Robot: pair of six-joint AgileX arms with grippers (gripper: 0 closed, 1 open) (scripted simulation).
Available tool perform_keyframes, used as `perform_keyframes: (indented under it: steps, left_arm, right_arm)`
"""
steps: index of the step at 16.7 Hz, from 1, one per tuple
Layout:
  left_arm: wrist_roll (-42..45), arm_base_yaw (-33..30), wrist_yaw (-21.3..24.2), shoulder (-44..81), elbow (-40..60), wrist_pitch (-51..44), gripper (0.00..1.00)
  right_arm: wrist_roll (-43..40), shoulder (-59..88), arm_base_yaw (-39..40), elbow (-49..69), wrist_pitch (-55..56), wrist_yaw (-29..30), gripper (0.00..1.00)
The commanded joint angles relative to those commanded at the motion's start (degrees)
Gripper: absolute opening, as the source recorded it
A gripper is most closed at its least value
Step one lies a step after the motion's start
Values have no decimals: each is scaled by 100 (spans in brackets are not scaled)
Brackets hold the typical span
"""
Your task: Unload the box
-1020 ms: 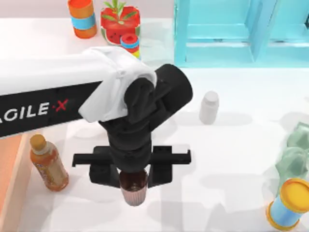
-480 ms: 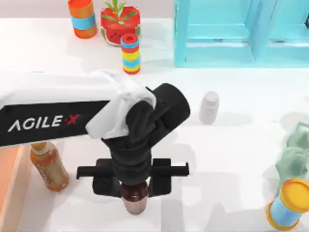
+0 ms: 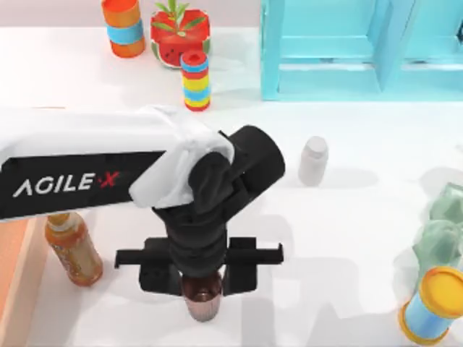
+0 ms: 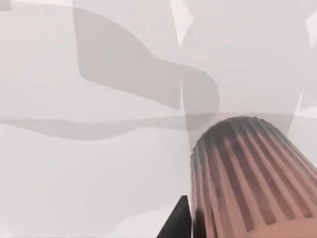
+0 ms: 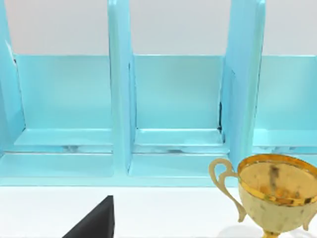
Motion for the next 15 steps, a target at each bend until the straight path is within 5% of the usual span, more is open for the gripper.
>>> perform_keyframes:
  steps: [9,15]
  left_arm:
    - [0,0,0,0,0,0,98]
    - [0,0,0,0,0,0,100]
  right_arm:
    - [0,0,0,0,0,0,100]
    - [0,0,0,0,0,0,100]
